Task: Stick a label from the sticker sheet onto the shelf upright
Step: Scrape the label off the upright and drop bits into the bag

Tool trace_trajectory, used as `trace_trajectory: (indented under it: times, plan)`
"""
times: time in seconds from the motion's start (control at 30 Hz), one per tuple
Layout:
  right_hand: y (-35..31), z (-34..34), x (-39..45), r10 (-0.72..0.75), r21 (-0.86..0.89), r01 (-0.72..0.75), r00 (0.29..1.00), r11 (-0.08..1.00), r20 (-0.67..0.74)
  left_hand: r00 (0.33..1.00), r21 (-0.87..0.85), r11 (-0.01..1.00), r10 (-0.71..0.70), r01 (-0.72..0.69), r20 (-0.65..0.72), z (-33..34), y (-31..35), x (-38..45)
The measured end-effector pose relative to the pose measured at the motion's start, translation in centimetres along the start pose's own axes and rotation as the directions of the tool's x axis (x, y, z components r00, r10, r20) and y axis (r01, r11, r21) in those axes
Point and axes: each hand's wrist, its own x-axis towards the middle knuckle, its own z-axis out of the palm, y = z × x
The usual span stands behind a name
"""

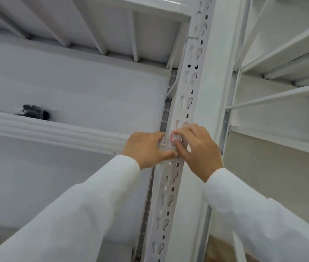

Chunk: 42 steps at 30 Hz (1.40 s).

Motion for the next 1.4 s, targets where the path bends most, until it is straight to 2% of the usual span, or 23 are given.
trace_trajectory:
  times: [0.17, 0.4, 0.6, 0.73, 0.83, 0.9, 1.1, 1.4]
  plan:
    - [-0.5, -0.2, -0.2, -0.014, -0.003, 0.014, 1.0, 1.0, 0.006, 0.998, -0.031, 1.0, 0.001, -0.003, -0.06, 0.1, 0.4, -0.2]
    - [-0.8, -0.2, 0.1, 0.032, -0.01, -0.032, 0.999, 0.999, 0.019, 0.999, -0.063, 0.998, -0.003, 0.0, -0.042, 0.0, -0.1, 0.0]
    - [-1.5, -0.5, 1.4, 0.11, -0.003, -0.11, 0.991, 0.994, 0.082, 1.0, -0.069, 0.997, -0.018, 0.018, -0.007, -0.3, 0.2, -0.1]
    - [-2.0, -0.4, 1.2, 0.028, -0.045, -0.022, 0.991, 0.999, 0.133, 1.0, -0.062, 0.998, -0.029, 0.029, -0.003, -0.4, 0.3, -0.1]
    - [-1.6, -0.6, 0.9, 0.081, 0.035, -0.09, 0.976, 0.995, 0.205, 0.999, -0.078, 0.996, -0.039, 0.039, 0.002, -0.4, 0.2, 0.0]
    - [-1.1, -0.8, 0.9, 0.099, 0.061, -0.113, 0.977, 0.992, 0.187, 0.999, -0.084, 0.996, -0.041, 0.042, 0.021, -0.4, 0.0, 0.1]
    - [-0.7, -0.5, 1.0, -0.005, 0.007, 0.004, 0.989, 1.0, 0.149, 0.999, -0.089, 0.995, -0.032, 0.032, 0.01, -0.1, -0.1, 0.1]
    - [-0.5, -0.1, 0.7, -0.024, 0.041, 0.018, 0.988, 0.999, 0.15, 0.999, -0.112, 0.993, -0.04, 0.039, -0.003, 0.3, -0.4, 0.3]
